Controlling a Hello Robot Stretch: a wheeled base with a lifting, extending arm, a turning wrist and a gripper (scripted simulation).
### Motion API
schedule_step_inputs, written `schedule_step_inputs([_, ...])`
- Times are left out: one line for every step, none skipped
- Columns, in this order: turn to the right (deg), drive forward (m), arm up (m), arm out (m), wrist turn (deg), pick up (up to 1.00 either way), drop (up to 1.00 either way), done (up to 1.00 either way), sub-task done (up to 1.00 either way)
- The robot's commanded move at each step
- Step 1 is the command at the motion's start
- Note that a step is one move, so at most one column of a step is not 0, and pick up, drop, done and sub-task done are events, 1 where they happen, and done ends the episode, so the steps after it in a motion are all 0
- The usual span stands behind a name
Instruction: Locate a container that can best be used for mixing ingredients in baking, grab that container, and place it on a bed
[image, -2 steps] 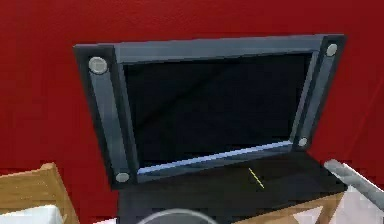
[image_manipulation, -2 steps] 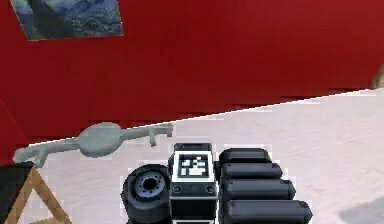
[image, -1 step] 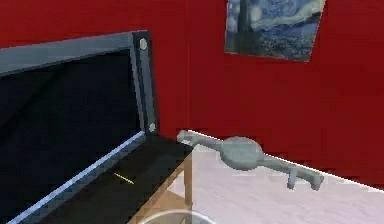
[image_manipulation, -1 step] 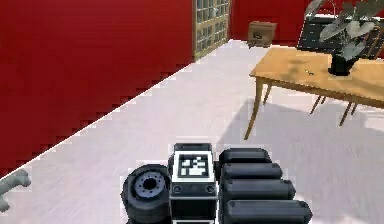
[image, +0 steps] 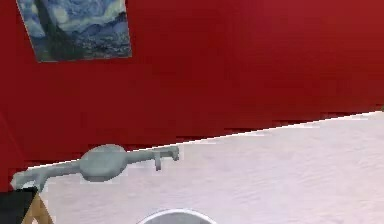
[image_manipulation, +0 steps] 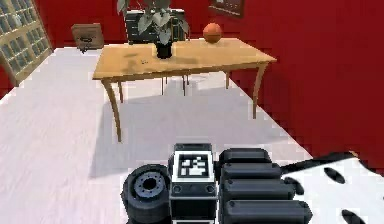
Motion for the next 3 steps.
schedule_step_inputs([39.0,0.0,0.0,0.0,0.0,0.0,0.0,0.0,0.0])
schedule_step_inputs([45.0,0.0,0.0,0.0,0.0,0.0,0.0,0.0,0.0])
schedule_step_inputs([45.0,0.0,0.0,0.0,0.0,0.0,0.0,0.0,0.0])
